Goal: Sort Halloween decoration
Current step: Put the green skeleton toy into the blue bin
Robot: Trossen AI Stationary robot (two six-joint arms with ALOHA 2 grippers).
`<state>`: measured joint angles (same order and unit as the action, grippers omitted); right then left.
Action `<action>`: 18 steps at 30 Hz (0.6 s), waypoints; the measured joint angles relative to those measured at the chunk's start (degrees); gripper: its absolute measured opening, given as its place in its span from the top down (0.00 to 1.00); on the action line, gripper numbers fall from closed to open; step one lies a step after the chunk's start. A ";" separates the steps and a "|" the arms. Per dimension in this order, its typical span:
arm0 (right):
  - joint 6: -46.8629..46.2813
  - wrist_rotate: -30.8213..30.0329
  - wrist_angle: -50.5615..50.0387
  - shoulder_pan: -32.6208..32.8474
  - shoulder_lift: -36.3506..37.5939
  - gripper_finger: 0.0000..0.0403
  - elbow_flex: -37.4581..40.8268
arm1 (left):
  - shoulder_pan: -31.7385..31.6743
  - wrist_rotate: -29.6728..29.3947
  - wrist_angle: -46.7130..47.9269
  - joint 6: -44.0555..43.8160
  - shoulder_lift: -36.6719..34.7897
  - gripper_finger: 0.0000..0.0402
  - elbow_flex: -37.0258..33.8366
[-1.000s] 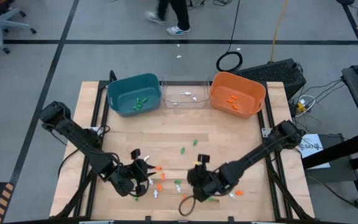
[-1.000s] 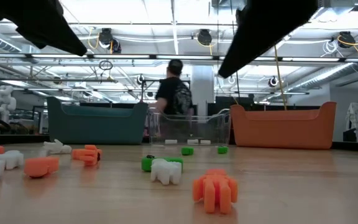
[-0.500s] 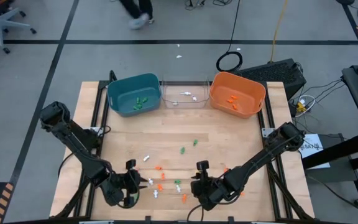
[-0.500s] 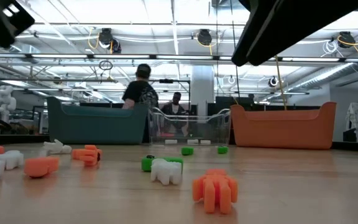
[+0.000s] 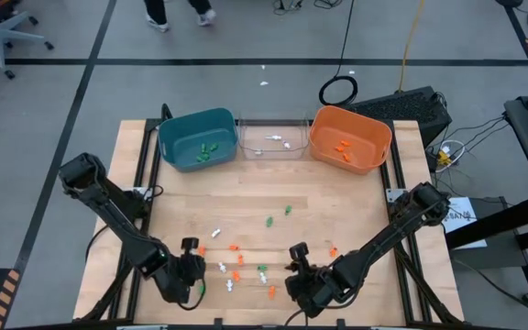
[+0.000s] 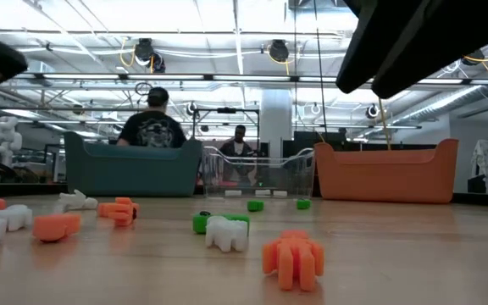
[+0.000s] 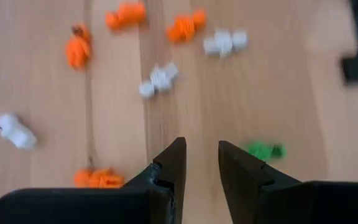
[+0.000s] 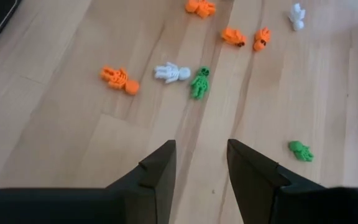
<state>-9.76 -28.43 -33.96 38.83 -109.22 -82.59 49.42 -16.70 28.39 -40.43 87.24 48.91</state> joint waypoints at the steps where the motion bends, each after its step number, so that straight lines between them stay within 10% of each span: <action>1: 0.00 -0.01 -0.02 0.00 -0.01 0.68 0.00 | -0.21 1.31 0.73 1.36 0.83 0.77 0.01; 18: 2.51 0.05 6.26 -0.08 -0.01 0.68 0.02 | -0.70 -1.41 4.89 17.17 4.26 0.76 0.14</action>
<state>-7.25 -28.38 -27.69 38.75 -109.23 -82.56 48.72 -18.11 33.28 -23.27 91.50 49.06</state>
